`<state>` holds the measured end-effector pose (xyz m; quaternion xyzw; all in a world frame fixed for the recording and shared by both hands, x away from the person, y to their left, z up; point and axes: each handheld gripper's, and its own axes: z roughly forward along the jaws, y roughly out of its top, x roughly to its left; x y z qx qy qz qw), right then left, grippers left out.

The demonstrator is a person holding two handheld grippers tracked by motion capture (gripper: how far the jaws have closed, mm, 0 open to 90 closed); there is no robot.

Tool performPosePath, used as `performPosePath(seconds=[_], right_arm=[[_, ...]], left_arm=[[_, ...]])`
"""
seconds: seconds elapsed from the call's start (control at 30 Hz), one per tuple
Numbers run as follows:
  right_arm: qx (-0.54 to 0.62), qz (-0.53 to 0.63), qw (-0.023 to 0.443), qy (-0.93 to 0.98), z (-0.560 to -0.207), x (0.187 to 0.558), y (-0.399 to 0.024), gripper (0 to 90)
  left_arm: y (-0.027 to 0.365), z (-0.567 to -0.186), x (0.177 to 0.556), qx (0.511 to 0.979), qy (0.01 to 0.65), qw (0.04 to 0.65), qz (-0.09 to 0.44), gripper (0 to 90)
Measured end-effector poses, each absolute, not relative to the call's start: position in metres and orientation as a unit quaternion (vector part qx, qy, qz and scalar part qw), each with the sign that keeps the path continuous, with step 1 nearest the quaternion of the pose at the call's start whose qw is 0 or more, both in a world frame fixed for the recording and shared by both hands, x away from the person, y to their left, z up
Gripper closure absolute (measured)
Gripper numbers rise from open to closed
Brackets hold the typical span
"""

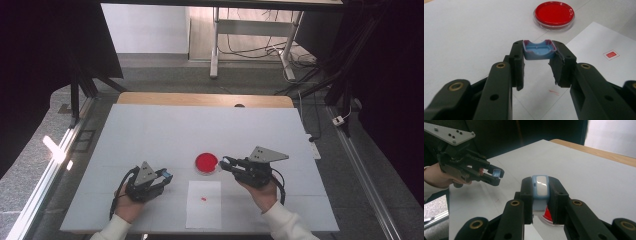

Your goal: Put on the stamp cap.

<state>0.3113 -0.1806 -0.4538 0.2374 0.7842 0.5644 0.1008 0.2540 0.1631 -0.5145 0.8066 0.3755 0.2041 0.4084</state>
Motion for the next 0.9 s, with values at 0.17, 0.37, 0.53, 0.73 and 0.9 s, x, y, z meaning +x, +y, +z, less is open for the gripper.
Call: performPosePath(seconds=[0.17, 0.37, 0.53, 0.73, 0.9], right_arm=[[0.237, 0.564, 0.099, 0.785, -0.454, 0.311, -0.179, 75.5], [0.237, 0.563, 0.099, 0.785, -0.455, 0.311, -0.178, 75.5], [0.236, 0.564, 0.1, 0.785, -0.455, 0.311, -0.178, 75.5], [0.236, 0.563, 0.099, 0.785, -0.454, 0.311, -0.178, 75.5], [0.237, 0.564, 0.1, 0.785, -0.454, 0.311, -0.178, 75.5]], left_arm=[[0.158, -0.514, 0.255, 0.808, 0.371, 0.41, 0.202, 64.5], [0.154, -0.514, 0.257, 0.81, 0.366, 0.41, 0.204, 64.5], [0.149, -0.513, 0.259, 0.811, 0.363, 0.411, 0.203, 64.5], [0.14, -0.512, 0.262, 0.814, 0.354, 0.413, 0.202, 64.5], [0.13, -0.512, 0.265, 0.817, 0.347, 0.415, 0.199, 64.5]])
